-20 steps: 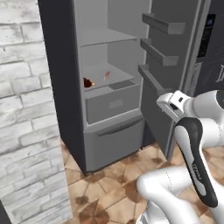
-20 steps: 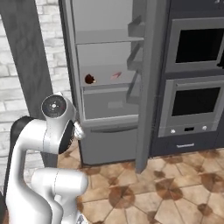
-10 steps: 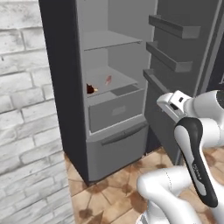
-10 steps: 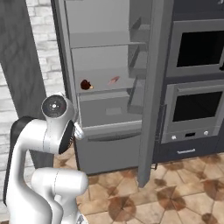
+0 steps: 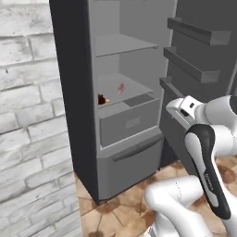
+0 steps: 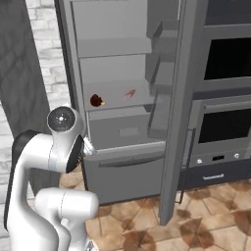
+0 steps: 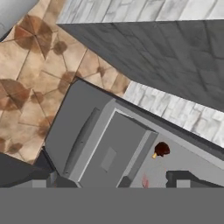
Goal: Gather the sweet potato and bell pepper from the fridge and place them on a tray on the dining counter. Then gather the steaks from the fridge and place them on the other tray.
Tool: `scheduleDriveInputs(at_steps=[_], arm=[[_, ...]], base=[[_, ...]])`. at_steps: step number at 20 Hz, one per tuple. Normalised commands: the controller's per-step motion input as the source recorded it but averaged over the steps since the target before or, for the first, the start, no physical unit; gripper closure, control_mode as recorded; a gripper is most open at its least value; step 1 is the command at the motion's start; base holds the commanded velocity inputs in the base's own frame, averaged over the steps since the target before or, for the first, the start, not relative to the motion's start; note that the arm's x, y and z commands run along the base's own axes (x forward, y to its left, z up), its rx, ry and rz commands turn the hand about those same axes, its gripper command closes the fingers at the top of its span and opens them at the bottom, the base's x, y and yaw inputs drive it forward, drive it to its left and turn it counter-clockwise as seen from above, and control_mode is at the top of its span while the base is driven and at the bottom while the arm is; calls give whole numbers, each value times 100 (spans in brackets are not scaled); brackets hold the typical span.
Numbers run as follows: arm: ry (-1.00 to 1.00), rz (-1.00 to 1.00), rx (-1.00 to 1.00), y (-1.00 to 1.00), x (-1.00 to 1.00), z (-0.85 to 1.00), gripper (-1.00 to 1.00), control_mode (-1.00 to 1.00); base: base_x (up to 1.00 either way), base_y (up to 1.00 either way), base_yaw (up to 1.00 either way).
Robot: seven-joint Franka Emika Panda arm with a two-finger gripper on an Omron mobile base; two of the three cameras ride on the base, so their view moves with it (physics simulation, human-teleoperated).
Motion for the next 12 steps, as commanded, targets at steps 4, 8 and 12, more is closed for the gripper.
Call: scheduleDriveInputs(at_steps=[4, 8, 12], arm=[[0, 0, 0, 0, 0, 0, -100, 100], [0, 0, 0, 0, 0, 0, -100, 100], [0, 0, 0, 0, 0, 0, -100, 100]], base=[[52, 0, 0], [45, -5, 0], [32, -18, 0]])
